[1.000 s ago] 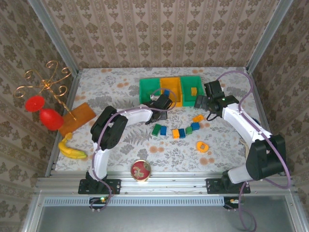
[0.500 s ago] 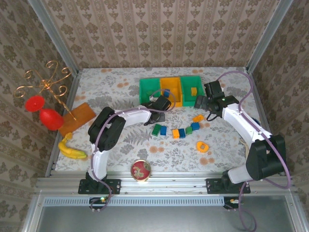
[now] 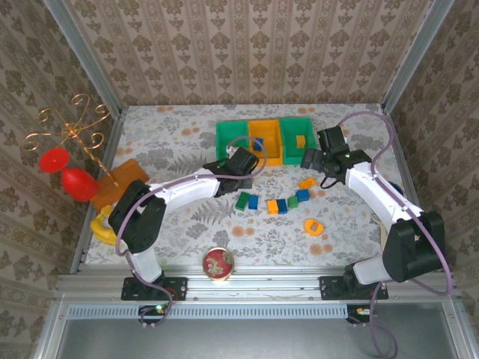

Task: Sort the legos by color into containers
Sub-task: Pick up the lego from the center of the table, then place the lego in the container.

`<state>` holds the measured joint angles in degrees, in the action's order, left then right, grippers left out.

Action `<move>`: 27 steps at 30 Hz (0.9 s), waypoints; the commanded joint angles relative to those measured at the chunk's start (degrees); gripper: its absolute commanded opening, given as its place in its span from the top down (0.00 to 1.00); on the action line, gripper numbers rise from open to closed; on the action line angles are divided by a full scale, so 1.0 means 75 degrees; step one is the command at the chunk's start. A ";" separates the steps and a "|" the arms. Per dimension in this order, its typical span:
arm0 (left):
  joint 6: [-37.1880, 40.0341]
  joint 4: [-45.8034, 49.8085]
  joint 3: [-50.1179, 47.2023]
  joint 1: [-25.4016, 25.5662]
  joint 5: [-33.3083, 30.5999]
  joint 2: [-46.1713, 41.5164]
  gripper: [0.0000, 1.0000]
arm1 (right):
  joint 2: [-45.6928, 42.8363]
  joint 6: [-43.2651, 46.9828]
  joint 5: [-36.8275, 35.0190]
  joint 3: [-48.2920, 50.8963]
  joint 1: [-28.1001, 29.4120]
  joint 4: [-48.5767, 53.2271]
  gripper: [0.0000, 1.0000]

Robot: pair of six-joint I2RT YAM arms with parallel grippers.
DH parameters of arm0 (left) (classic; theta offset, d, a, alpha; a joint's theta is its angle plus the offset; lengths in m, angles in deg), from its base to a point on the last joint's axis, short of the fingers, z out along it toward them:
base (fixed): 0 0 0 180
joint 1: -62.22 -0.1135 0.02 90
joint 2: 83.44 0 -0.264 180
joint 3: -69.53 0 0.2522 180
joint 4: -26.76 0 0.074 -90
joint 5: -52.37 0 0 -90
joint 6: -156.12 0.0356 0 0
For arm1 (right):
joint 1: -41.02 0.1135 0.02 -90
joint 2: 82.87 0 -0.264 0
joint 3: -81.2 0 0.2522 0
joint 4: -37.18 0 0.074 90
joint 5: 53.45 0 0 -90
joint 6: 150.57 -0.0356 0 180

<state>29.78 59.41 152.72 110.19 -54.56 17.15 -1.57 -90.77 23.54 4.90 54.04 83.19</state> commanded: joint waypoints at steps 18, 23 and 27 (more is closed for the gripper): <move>0.1598 0.0282 0.1318 -0.0784 0.0089 0.0360 0.81 | -0.0829 -0.0396 0.0180 0.0652 -0.0053 -0.0255 0.00; 0.1733 0.0431 0.1935 -0.1209 0.0368 0.0962 0.79 | -0.0770 -0.0496 -0.0078 0.0565 -0.0089 0.0053 0.00; 0.1866 0.0484 0.2396 -0.1475 0.0437 0.1329 0.77 | -0.0829 -0.0509 -0.0052 0.0645 -0.0088 -0.0049 0.00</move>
<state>41.59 61.80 167.52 100.20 -52.62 26.05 -6.43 -93.59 24.72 9.07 53.54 81.58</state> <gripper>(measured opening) 0.329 0.999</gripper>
